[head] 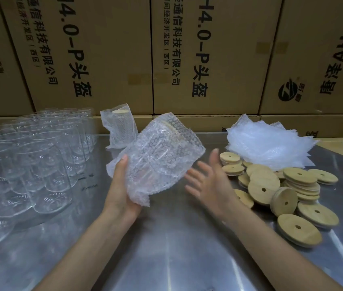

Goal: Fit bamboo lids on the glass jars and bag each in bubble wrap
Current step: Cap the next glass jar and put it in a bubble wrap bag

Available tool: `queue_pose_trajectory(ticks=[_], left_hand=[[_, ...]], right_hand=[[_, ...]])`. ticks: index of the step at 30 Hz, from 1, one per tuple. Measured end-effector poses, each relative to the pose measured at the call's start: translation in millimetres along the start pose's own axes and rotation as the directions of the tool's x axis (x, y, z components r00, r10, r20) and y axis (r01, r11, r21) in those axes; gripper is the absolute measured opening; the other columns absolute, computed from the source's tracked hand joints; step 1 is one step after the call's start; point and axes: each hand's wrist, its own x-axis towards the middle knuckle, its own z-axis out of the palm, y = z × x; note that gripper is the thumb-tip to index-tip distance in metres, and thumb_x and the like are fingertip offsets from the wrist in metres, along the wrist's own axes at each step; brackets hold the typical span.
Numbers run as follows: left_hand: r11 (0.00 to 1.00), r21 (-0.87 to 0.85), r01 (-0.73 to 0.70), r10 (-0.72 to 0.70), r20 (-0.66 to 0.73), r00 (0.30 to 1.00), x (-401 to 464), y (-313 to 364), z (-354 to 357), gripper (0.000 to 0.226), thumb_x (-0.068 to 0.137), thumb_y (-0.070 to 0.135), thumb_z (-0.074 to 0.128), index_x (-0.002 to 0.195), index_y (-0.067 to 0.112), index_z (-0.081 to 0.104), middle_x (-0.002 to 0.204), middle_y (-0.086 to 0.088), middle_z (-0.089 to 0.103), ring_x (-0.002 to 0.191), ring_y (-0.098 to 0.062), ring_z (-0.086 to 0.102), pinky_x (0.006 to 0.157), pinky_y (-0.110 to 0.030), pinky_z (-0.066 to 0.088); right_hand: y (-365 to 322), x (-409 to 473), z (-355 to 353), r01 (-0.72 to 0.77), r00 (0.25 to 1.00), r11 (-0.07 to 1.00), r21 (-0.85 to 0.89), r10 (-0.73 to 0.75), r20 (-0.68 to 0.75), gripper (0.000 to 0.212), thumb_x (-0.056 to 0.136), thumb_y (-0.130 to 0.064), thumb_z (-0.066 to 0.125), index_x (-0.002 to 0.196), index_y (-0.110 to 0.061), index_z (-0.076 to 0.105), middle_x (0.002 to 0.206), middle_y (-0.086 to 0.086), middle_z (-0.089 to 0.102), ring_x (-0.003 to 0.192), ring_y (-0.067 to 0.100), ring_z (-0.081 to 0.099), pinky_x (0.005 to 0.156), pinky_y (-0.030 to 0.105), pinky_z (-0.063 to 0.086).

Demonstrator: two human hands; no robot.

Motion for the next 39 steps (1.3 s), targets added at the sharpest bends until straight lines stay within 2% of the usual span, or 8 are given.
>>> queue_pose_trajectory(ticks=[3,6,10,18,22,27,31,39], left_hand=[[1.0,0.02,-0.003,0.004,-0.054,0.999,-5,-8,8,0.045,0.089,0.045,0.055,0.123,0.016,0.061,0.119,-0.01,0.068,0.108,-0.026,0.067,0.087,-0.038,0.056],[0.992,0.122,-0.014,0.035,-0.167,0.985,-14,-23,14,0.073,0.069,0.048,0.072,0.131,0.014,0.052,0.122,-0.014,0.066,0.107,-0.029,0.067,0.093,-0.044,0.052],[0.924,0.374,-0.081,0.154,-0.17,0.973,-21,-41,17,0.078,0.052,0.056,0.084,0.117,0.031,0.05,0.114,0.0,0.069,0.101,-0.02,0.069,0.09,-0.045,0.053],[0.921,0.373,-0.114,0.11,0.032,0.993,-26,-47,18,0.076,0.057,0.042,0.082,0.124,0.034,0.047,0.117,0.007,0.069,0.109,-0.017,0.066,0.091,-0.04,0.051],[0.888,0.458,-0.039,-0.028,0.14,0.99,-24,-41,17,0.089,0.059,0.036,0.084,0.136,0.023,0.042,0.125,-0.002,0.065,0.113,-0.021,0.064,0.098,-0.044,0.049],[0.627,0.767,-0.133,0.037,0.141,0.989,-17,-21,12,0.103,0.05,0.042,0.086,0.137,0.032,0.034,0.122,0.016,0.055,0.102,0.011,0.06,0.079,-0.01,0.051],[0.494,0.824,-0.278,-0.002,0.321,0.947,-18,-18,15,0.107,0.047,0.052,0.087,0.14,0.032,0.039,0.129,0.014,0.059,0.117,0.0,0.057,0.098,-0.028,0.049],[0.553,0.748,-0.367,0.14,0.35,0.926,-19,-15,18,0.075,0.053,0.04,0.085,0.12,0.018,0.059,0.109,0.006,0.072,0.103,-0.01,0.068,0.082,-0.023,0.055]], right_hand=[[22,-10,23,-0.105,0.924,0.966,-0.234,0.182,0.335,0.08,0.069,-0.073,0.062,0.135,-0.031,0.042,0.141,-0.005,0.053,0.124,0.01,0.053,0.105,0.035,0.04],[41,-16,44,-0.051,0.904,0.988,-0.147,0.108,0.414,0.062,0.079,-0.04,0.075,0.132,-0.017,0.053,0.132,0.006,0.062,0.122,0.017,0.058,0.105,0.031,0.045],[30,-18,48,-0.057,0.951,0.994,0.097,0.024,0.308,0.064,0.081,-0.041,0.071,0.13,-0.004,0.055,0.128,0.019,0.062,0.119,0.029,0.06,0.109,0.043,0.04],[-19,-6,9,0.175,0.984,0.911,0.373,-0.176,-0.032,0.054,0.083,-0.043,0.064,0.123,-0.007,0.061,0.114,0.017,0.067,0.108,0.034,0.064,0.098,0.05,0.047],[-20,-6,3,0.19,0.979,0.94,0.282,-0.159,-0.131,0.055,0.077,-0.044,0.066,0.119,-0.008,0.064,0.111,0.017,0.069,0.102,0.032,0.068,0.093,0.049,0.051],[-25,-12,9,0.311,0.944,0.948,0.067,-0.3,-0.139,0.055,0.081,-0.034,0.069,0.124,-0.001,0.058,0.114,0.021,0.067,0.103,0.037,0.067,0.095,0.053,0.051],[-29,-21,24,0.401,0.914,0.906,-0.139,-0.405,-0.001,0.057,0.076,-0.034,0.069,0.125,-0.008,0.057,0.114,0.012,0.069,0.103,0.028,0.068,0.09,0.044,0.056],[-21,-30,38,0.45,0.892,0.86,-0.239,-0.42,0.169,0.1,0.045,-0.059,0.087,0.129,-0.027,0.044,0.119,-0.003,0.065,0.106,0.008,0.066,0.079,0.02,0.054]])
